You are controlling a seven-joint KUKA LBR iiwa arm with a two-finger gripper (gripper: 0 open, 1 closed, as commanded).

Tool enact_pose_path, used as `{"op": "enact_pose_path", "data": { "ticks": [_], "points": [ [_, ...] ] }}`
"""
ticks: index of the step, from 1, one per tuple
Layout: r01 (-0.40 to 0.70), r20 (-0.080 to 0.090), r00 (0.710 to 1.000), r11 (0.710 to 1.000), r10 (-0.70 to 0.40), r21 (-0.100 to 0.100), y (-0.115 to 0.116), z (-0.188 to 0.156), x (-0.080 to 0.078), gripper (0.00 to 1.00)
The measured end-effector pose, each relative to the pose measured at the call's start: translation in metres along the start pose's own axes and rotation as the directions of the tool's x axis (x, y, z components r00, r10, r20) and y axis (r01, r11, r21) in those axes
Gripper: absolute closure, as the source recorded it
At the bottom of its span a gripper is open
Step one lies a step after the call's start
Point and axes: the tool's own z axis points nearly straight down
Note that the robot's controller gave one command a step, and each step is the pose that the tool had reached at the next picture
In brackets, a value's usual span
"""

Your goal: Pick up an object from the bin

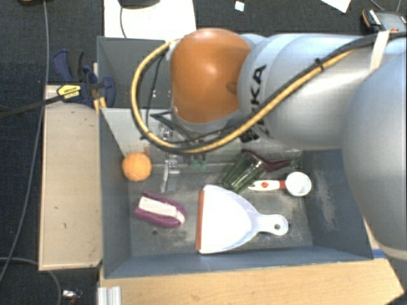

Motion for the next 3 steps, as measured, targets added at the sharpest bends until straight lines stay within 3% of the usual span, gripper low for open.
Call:
{"op": "enact_pose_path", "data": {
  "ticks": [1,2,3],
  "points": [
    [-0.006,0.008,1.0,1.0,0.006,-0.002,-0.001,-0.005,-0.002,0.0],
    [-0.202,0.002,0.979,0.979,0.202,-0.003,-0.014,0.144,0.046,0.0],
    [-0.179,0.017,0.984,0.984,0.179,-0.009,-0.017,0.076,0.036,0.0]
  ]
}}
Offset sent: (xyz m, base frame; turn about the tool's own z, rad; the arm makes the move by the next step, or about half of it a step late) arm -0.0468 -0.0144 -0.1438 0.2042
